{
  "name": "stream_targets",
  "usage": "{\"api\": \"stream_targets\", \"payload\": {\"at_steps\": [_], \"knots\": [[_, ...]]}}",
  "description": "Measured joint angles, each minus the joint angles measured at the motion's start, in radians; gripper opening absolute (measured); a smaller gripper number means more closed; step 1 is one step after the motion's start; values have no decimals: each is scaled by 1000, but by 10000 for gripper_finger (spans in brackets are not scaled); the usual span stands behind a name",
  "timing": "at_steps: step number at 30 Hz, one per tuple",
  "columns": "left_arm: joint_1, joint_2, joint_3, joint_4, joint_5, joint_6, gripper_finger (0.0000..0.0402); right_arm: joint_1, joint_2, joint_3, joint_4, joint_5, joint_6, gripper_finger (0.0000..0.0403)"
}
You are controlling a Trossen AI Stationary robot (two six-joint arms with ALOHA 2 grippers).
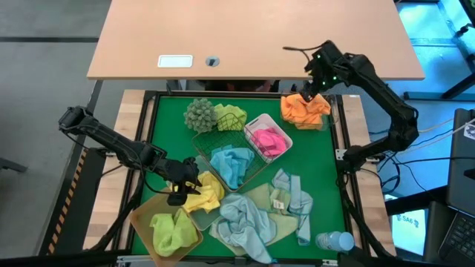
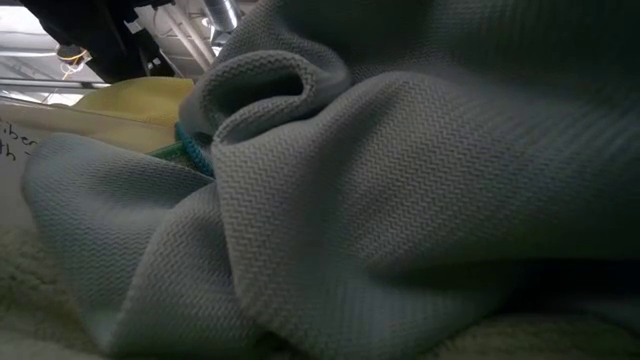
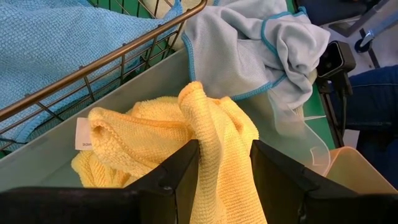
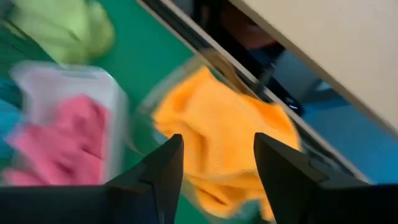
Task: Sort microfiber towel by color & place in baskets
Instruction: Put the green towel into the orange bin
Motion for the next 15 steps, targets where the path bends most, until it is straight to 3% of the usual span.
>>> {"api": "stream_targets", "payload": {"at_steps": [9,15], "knots": [[0,0,0,44,3,0,140,1,-1,74,55,-226,62,195],[0,-14,0,62,21,0,140,32,1,74,128,-238,62,195]]}}
